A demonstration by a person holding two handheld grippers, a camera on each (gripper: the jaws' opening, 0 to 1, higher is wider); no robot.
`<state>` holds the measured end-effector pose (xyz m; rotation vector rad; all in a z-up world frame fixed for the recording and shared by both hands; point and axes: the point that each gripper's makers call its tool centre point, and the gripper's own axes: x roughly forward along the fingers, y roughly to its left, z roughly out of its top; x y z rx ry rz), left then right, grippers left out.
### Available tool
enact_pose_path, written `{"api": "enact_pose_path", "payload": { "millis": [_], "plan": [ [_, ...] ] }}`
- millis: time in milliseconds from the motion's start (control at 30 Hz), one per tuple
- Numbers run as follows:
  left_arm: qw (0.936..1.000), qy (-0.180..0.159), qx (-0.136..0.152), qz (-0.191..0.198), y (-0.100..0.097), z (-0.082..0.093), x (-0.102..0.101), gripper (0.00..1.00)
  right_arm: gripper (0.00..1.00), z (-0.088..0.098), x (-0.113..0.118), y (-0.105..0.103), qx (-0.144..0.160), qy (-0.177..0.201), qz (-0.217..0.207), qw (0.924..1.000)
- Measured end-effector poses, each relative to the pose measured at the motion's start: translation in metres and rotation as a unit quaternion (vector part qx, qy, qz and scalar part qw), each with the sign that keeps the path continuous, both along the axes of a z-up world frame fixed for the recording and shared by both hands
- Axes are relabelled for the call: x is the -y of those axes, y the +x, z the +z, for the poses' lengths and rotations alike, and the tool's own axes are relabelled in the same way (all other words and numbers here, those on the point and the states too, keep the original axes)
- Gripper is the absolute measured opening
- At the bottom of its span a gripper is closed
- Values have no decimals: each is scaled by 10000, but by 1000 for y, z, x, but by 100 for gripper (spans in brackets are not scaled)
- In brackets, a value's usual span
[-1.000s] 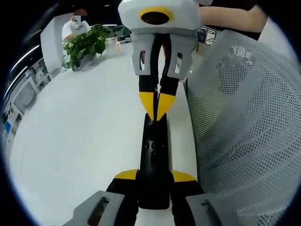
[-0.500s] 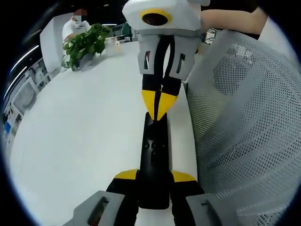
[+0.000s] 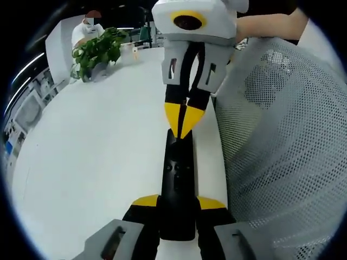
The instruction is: Press the specified remote control buttons in sequence, fully releasing each button before pressing the next.
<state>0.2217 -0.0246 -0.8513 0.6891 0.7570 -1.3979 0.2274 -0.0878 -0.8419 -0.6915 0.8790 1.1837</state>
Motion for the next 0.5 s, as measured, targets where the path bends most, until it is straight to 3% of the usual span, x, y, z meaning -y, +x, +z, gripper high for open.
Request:
{"api": "enact_pose_path", "payload": {
  "millis": [300,367,500],
  "plan": [
    [9999,-62,33,-81,0,0,-1,25,0,1,-8,0,110,56,271,9996],
    [9999,-71,31,-78,0,0,-1,25,0,1,-8,-1,336,-44,747,9966],
    [9999,-101,16,-71,0,1,-1,25,0,0,-10,-4,443,-190,1067,9931]
  ]
}}
